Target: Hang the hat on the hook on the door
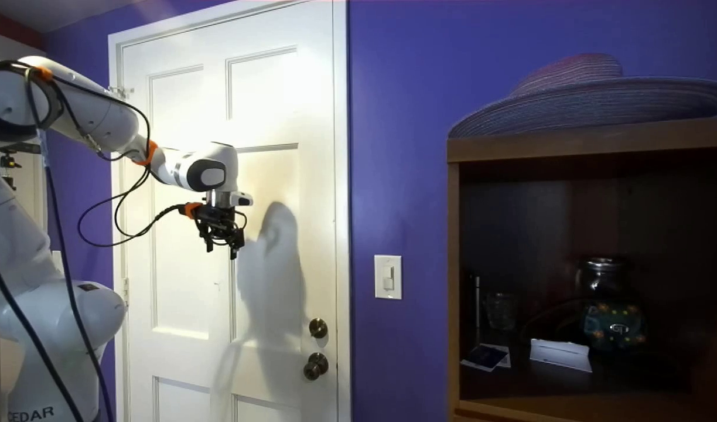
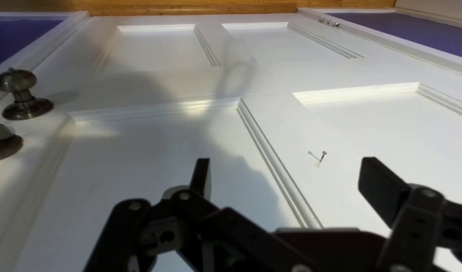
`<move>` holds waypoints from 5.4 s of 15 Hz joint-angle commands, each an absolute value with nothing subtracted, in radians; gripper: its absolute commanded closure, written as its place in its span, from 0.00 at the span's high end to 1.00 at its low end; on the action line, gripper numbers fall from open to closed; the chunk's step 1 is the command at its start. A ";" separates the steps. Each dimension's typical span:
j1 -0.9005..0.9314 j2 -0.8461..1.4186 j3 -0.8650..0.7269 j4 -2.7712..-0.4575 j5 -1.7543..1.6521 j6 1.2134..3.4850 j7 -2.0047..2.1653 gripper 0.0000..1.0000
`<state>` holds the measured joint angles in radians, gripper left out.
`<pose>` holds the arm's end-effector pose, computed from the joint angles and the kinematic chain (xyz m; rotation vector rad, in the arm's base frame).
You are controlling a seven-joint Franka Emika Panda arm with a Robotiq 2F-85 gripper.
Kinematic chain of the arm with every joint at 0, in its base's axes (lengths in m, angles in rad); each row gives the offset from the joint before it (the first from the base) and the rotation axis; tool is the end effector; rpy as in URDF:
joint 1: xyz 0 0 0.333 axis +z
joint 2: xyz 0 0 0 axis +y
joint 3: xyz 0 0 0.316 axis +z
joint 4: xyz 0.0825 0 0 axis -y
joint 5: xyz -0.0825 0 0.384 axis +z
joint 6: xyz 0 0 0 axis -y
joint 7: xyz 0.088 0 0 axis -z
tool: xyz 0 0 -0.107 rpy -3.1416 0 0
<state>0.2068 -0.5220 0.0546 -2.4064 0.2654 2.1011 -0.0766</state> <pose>0.3965 0.1213 0.5234 -2.8761 -0.3234 -0.2860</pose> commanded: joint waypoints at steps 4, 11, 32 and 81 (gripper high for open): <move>0.051 -0.723 0.013 -2.476 0.229 1.975 0.053 1.00; -0.090 -0.785 -0.029 -2.466 0.152 1.987 0.105 1.00; -0.438 -0.630 -0.144 -2.344 -0.207 2.187 0.234 1.00; -0.536 -0.131 -0.458 -1.716 -0.132 2.672 0.099 1.00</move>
